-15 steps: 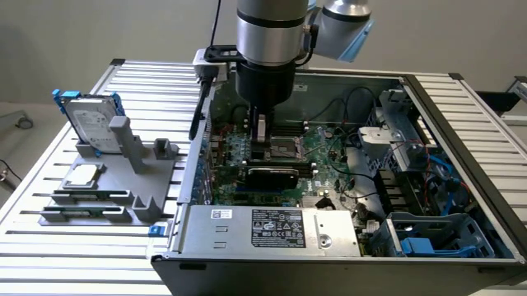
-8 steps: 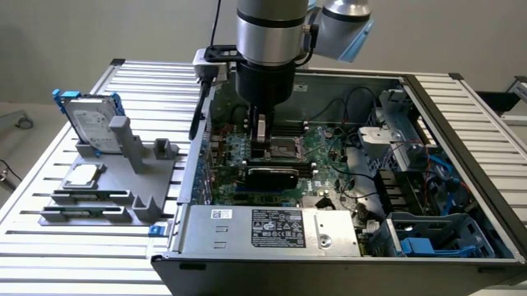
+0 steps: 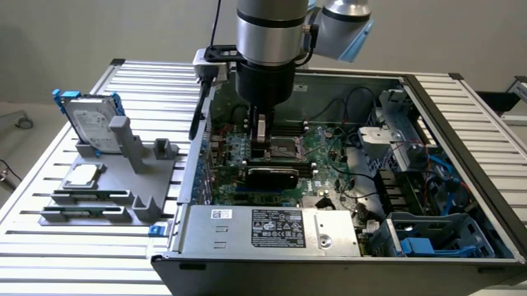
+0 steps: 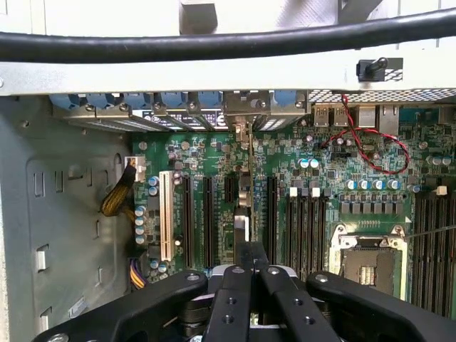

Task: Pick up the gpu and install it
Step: 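Press down on the gpu until it lock into place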

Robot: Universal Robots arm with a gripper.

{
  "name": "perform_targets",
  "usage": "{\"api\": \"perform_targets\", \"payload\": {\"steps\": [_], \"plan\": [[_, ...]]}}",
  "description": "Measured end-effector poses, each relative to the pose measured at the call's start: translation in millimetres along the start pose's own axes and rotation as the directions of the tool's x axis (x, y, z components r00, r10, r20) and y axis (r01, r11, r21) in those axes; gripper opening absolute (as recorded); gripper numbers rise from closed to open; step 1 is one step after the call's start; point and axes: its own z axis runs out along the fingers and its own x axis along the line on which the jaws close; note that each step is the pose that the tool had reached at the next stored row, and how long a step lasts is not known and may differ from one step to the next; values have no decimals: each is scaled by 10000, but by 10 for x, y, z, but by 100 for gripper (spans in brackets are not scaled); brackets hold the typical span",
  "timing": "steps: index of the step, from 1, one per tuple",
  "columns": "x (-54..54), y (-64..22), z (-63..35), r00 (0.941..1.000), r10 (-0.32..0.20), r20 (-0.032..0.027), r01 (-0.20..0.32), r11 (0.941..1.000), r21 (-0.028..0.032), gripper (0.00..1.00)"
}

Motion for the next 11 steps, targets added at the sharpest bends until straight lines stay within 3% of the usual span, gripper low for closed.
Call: {"api": "perform_targets", "payload": {"steps": [3,6,11], "plan": [[0,0,0,10000,0,-1,0,10000,2,11],[-14,26,39,10000,3,0,-3,10000,60,11],[-54,91,130,10000,3,1,-4,9999,106,11]]}}
